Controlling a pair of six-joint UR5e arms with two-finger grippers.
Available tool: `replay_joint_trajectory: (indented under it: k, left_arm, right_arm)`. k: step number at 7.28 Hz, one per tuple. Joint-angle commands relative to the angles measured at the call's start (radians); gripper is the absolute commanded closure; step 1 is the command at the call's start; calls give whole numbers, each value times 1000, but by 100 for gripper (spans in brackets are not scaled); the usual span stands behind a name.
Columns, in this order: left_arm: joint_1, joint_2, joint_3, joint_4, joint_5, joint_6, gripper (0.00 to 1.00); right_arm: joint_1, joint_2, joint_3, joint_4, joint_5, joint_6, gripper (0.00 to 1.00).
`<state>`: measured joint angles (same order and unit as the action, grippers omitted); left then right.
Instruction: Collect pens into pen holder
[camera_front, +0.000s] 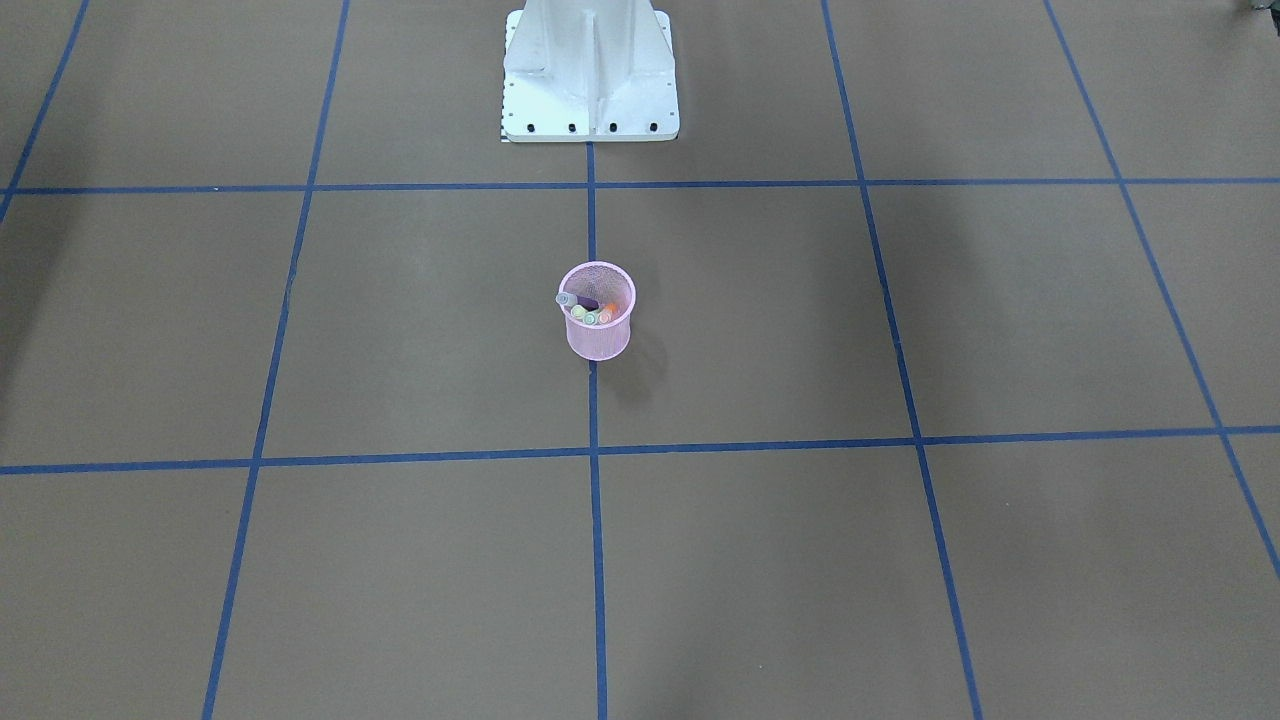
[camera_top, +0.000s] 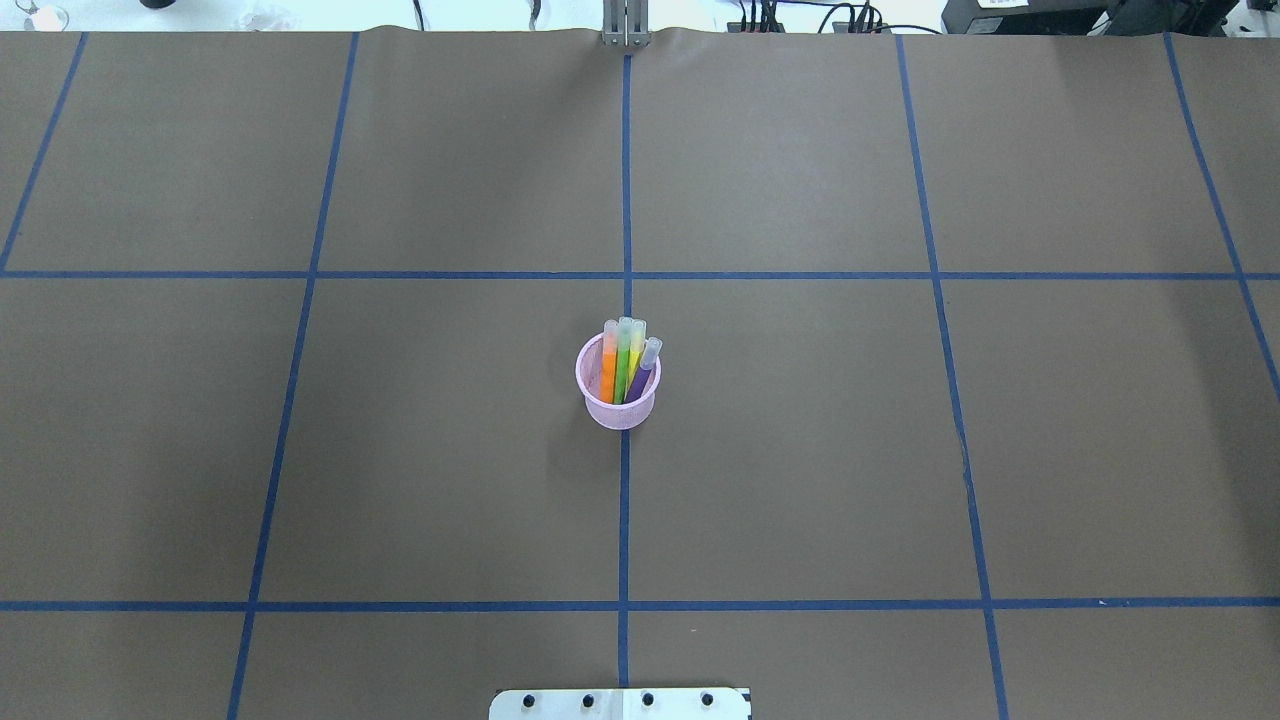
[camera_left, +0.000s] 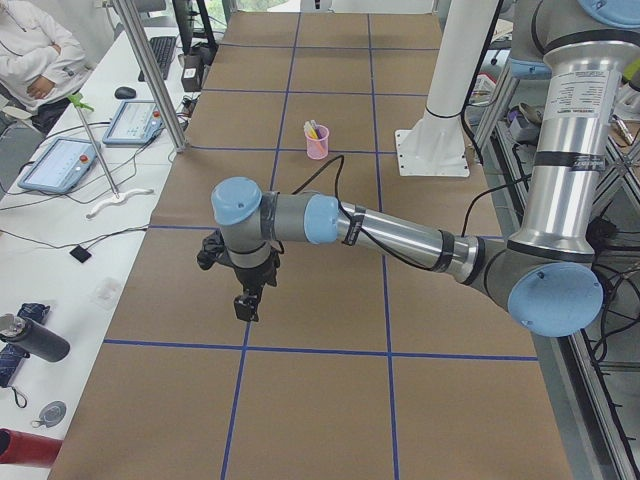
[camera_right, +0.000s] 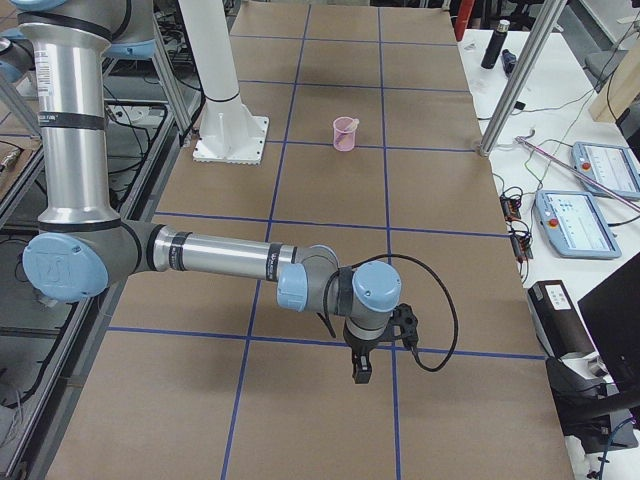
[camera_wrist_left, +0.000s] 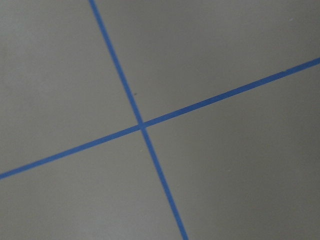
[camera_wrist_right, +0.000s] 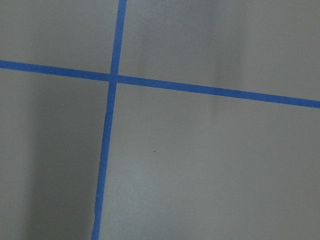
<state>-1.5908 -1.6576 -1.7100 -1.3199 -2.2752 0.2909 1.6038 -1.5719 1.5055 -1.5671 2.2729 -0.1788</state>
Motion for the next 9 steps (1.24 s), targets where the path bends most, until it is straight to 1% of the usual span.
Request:
replay_joint_trajectory:
  k: [1, 3, 4, 5, 9]
  left_arm:
    - [-72, 56, 36, -18, -1, 4, 0]
    - [-86, 128, 29, -100, -3, -4, 0]
    - [-86, 133, 35, -105, -3, -6, 0]
    - [-84, 133, 64, -107, -3, -6, 0]
    - [-84, 142, 69, -111, -3, 4, 0]
  right_arm:
    - [1, 4, -1, 1, -1, -1, 0]
    - [1, -4, 4, 7, 0, 5, 0]
    - [1, -5, 1, 7, -4, 9, 0]
    - [1, -4, 1, 10, -10, 9, 0]
    - [-1, -5, 4, 12, -12, 12, 0]
